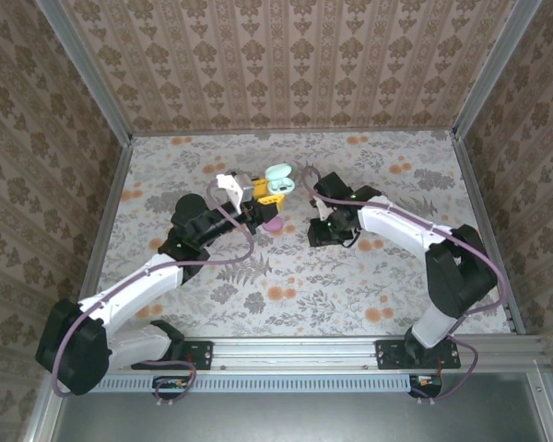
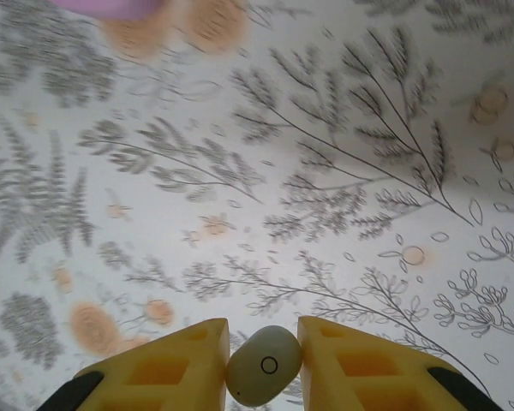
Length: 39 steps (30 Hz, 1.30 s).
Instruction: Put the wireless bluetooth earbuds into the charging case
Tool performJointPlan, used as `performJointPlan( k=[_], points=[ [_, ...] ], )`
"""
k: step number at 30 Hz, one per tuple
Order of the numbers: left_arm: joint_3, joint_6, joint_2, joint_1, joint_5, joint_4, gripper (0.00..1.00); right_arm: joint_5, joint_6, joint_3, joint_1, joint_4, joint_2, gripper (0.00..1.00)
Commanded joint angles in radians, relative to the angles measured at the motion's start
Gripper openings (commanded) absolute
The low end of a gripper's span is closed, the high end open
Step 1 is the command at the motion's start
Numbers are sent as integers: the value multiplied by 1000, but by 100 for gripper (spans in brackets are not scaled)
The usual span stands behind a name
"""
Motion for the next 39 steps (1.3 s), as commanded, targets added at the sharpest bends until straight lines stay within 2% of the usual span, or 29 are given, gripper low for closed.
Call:
performJointPlan(
  k=[1,11,16,29,39],
  points=[
    [-19,-3,7,27,40,4,36,-82,-81,-10,-11,42,-73,29],
    [-21,16,23,75,183,-55,36,-192,-236,11,-15,138,-303,27],
    [10,32,52,77,252,-84,36,-252,-296,58,-15,147,-359,27],
    [45,64,82,75,344,-90,35,-447,-431,107,-15,184,-385,26],
    [59,78,86,71,375,-102,36,-418,-463,128,-15,223,-362,26]
  ],
)
